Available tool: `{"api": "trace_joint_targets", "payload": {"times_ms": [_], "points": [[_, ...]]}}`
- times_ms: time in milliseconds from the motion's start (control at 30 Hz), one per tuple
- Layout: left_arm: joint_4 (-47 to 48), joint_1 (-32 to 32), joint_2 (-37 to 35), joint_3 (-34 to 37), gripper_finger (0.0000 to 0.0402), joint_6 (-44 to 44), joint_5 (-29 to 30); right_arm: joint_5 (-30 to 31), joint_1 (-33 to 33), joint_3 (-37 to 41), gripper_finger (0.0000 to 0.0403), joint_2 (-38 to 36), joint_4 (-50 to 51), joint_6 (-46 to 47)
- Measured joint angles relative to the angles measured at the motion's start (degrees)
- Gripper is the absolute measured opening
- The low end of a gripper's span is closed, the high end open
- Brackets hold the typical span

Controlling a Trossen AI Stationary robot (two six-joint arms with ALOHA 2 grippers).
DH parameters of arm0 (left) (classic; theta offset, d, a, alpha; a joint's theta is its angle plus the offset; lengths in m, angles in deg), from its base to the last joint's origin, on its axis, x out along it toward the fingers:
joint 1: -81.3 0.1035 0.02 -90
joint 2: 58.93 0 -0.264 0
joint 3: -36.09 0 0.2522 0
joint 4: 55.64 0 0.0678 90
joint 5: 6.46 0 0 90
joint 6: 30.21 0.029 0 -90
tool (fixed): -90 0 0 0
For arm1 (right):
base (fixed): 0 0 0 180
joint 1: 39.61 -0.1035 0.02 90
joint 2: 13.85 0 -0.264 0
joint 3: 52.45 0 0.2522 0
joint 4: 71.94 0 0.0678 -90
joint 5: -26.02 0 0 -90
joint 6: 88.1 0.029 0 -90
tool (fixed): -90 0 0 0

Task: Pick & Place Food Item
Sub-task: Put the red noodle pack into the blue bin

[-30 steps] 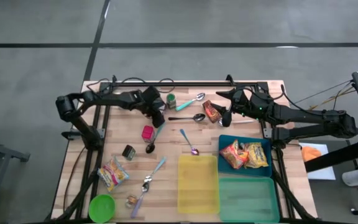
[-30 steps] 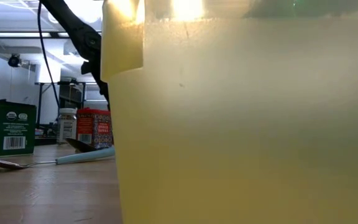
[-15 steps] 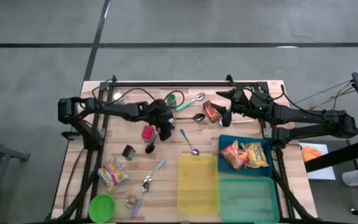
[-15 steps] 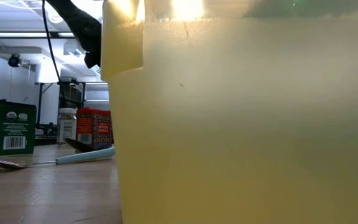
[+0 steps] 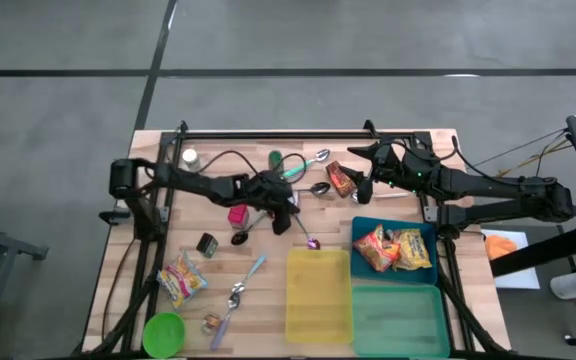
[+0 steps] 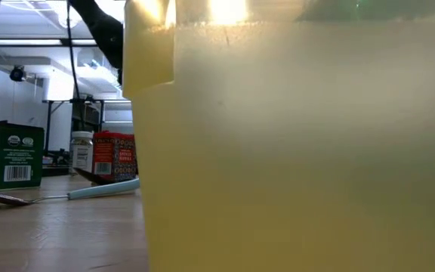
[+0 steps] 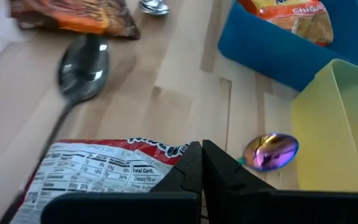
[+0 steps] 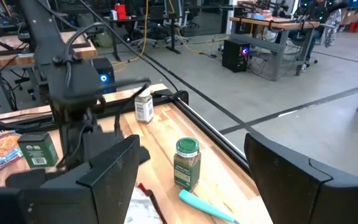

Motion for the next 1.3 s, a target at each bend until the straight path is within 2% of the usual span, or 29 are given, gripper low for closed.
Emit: {"api": "trace_joint_targets", "payload": {"times_ms": [333,633,1100,1300], "points": [[1.09,-1.9,11.34,-13.83,0.0,1.83,-0.15,-0.01,-0.01,-0.02,0.0287,0.02,-0.01,0.0],[2.99,-2.28,18.64,-23.57,0.0,2.89,-3.38,0.16,0.01,-0.04,0.0287,0.0,-0.14,0.03],[4.15,-2.28,18.78,-23.48,0.0005,2.88,-2.47,0.12,0.01,-0.04,0.0287,0.0,0.01,-0.03],[4.31,-2.31,18.76,-23.52,0.0057,2.84,-2.5,0.1,0.01,-0.04,0.0287,0.0,0.01,-0.01]]}}
